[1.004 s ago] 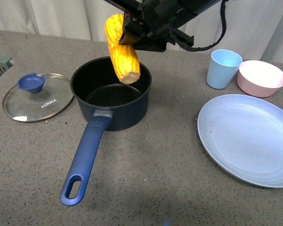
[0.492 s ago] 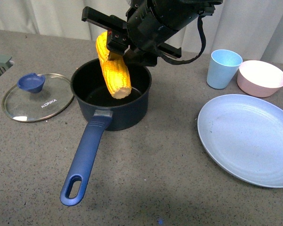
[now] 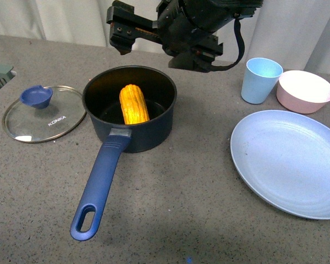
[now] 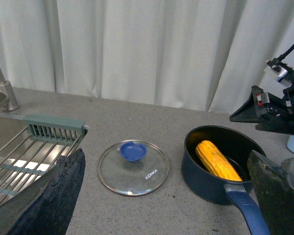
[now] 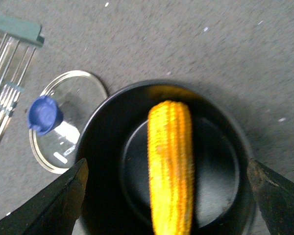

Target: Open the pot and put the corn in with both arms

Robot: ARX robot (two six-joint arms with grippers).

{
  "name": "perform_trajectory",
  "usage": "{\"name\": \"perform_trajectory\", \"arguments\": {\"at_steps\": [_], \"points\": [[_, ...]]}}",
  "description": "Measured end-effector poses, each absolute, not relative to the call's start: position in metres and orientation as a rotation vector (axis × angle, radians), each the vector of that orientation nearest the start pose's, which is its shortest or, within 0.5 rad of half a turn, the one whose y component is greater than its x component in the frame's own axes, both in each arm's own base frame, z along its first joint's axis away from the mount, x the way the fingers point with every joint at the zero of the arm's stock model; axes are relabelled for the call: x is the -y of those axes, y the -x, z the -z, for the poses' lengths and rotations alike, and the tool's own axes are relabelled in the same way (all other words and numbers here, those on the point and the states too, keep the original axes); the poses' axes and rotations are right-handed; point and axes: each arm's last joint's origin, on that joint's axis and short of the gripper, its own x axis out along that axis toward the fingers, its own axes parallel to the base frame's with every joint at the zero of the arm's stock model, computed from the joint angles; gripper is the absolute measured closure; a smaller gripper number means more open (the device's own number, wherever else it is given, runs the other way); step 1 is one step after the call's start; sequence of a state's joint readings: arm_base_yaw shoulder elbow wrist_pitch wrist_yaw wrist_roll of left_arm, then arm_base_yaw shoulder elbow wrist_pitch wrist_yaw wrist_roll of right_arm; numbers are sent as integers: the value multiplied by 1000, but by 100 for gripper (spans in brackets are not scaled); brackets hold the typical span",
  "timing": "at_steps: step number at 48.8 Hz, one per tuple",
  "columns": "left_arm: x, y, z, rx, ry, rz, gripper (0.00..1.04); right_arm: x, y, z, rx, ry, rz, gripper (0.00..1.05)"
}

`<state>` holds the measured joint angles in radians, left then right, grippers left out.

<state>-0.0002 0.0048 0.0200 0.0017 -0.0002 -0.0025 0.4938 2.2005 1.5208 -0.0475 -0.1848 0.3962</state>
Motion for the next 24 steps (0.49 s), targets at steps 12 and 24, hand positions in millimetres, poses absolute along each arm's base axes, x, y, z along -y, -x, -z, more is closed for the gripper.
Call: {"name": "perform_trajectory", "arguments": {"at_steps": [12, 24], "points": [[0, -97, -170, 17, 2, 0, 7, -191, -391, -171, -613, -107, -329, 9], [0, -97, -170, 17, 2, 0, 7, -125, -338, -181, -456, 1, -174, 9]]}}
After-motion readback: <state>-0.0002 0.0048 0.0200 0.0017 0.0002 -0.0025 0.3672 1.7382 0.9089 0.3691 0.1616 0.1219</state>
